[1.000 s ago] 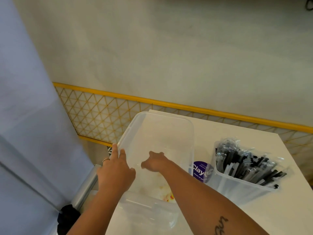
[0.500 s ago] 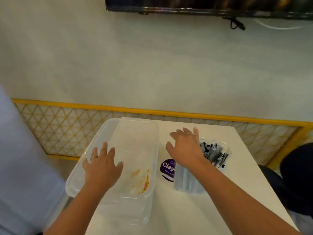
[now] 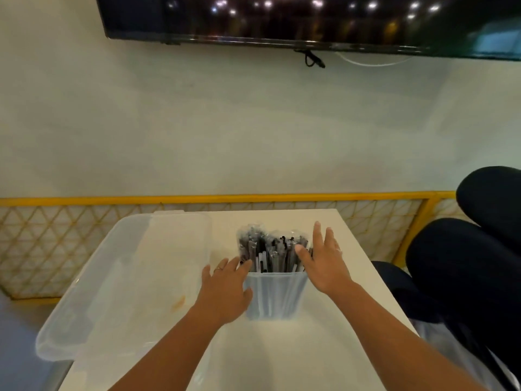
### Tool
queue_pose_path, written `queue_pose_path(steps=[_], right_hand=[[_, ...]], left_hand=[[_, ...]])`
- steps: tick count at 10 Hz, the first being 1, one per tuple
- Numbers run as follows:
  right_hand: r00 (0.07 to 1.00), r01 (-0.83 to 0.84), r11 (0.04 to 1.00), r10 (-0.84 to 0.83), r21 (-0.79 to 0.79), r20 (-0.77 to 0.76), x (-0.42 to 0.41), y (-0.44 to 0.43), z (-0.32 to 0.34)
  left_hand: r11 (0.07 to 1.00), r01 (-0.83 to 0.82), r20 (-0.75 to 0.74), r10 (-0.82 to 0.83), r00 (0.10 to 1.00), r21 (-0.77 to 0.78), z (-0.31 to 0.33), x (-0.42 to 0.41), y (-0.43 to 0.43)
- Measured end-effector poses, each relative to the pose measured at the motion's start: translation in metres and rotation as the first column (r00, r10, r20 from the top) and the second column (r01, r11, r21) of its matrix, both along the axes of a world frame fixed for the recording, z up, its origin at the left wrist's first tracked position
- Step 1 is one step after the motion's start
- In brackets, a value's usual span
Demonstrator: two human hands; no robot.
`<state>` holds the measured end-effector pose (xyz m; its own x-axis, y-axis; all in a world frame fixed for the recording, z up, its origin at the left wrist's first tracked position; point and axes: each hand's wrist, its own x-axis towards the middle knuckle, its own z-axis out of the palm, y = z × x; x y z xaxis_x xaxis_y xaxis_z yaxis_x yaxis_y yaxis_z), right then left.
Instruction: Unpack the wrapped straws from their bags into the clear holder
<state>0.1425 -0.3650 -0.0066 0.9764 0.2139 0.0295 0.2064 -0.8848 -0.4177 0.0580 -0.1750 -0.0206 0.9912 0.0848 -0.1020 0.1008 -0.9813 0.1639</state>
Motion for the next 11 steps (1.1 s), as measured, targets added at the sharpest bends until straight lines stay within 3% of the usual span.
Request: queue_pose_path(steps=[1, 2, 4, 5, 6, 9, 10, 11], right_hand=[[0.985, 0.018, 0.987, 0.009, 0.157, -0.173, 0.004, -0.012, -0.013], [0.962, -0.114, 0.967, 0.166, 0.229, -0.218, 0.000, -0.015, -0.024], [0.945, -0.209, 0.955, 0.252, 0.208, -0.207, 0.004, -0.006, -0.039], [0.953, -0.208, 0.957, 0.245, 0.204, -0.180, 0.007, 0.001, -0.043], [0.958, -0.190, 0.958, 0.229, 0.214, -0.174, 0.008, 0.007, -0.047], [0.948, -0.213, 0.954, 0.254, 0.211, -0.193, 0.015, 0.009, -0.049], [0.938, -0.200, 0.960, 0.245, 0.196, -0.246, 0.014, 0.007, -0.041], [0.961, -0.144, 0.968, 0.186, 0.206, -0.204, 0.018, 0.006, -0.013]], left_hand=[[0.998, -0.016, -0.037, 0.018, 0.999, 0.052, -0.004, 0.000, 0.000], [0.998, -0.021, -0.026, 0.023, 0.999, 0.062, -0.005, -0.001, 0.001], [0.996, -0.054, 0.021, 0.052, 0.998, 0.066, -0.003, -0.006, 0.006], [0.991, -0.135, 0.072, 0.133, 0.989, 0.022, -0.006, -0.010, 0.011], [0.968, -0.250, 0.016, 0.251, 0.968, -0.031, -0.003, -0.016, 0.014], [0.956, -0.284, 0.005, 0.285, 0.958, -0.065, -0.004, -0.018, 0.019], [0.952, -0.289, -0.002, 0.290, 0.957, -0.105, 0.001, -0.016, 0.017], [0.960, -0.269, 0.040, 0.273, 0.961, -0.076, 0.015, -0.009, 0.018]])
